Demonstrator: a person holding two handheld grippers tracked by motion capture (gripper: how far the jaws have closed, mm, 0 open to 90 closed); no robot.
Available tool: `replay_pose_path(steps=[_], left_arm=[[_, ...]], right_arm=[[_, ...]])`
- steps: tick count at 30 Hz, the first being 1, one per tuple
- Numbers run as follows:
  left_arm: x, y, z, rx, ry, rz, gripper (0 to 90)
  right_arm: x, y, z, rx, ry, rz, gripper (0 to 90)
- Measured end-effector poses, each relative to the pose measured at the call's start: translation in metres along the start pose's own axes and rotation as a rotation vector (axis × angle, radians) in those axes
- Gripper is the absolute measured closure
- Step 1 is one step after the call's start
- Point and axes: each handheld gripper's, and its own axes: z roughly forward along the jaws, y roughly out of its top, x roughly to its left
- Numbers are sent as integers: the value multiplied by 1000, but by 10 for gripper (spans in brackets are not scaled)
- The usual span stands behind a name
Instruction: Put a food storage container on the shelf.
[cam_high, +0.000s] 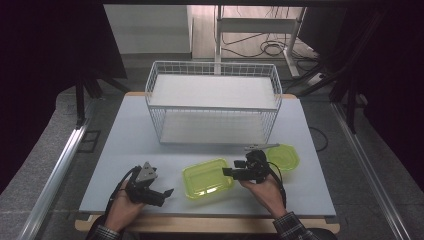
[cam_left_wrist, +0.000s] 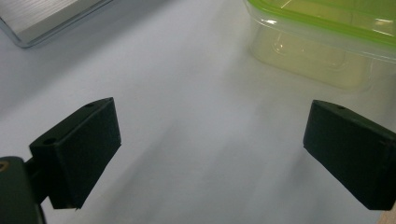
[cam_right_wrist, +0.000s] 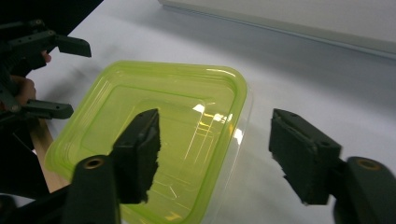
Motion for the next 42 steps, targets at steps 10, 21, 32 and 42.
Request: replay_pose_path(steps=[10, 21, 32, 42], left_arm=[[-2, 0, 1, 10, 2, 13, 41], [-2, 0, 1, 11, 3, 19, 43], [-1, 1, 0, 5, 10, 18, 44], [-1, 1, -1, 6, 15, 19, 45]], right_arm=[[-11, 0, 7, 41, 13, 109, 550], [-23, 0, 15, 92, 117, 277, 765], [-26, 2, 9, 69, 195, 348, 801], [-22, 14, -5, 14, 212, 318, 801]])
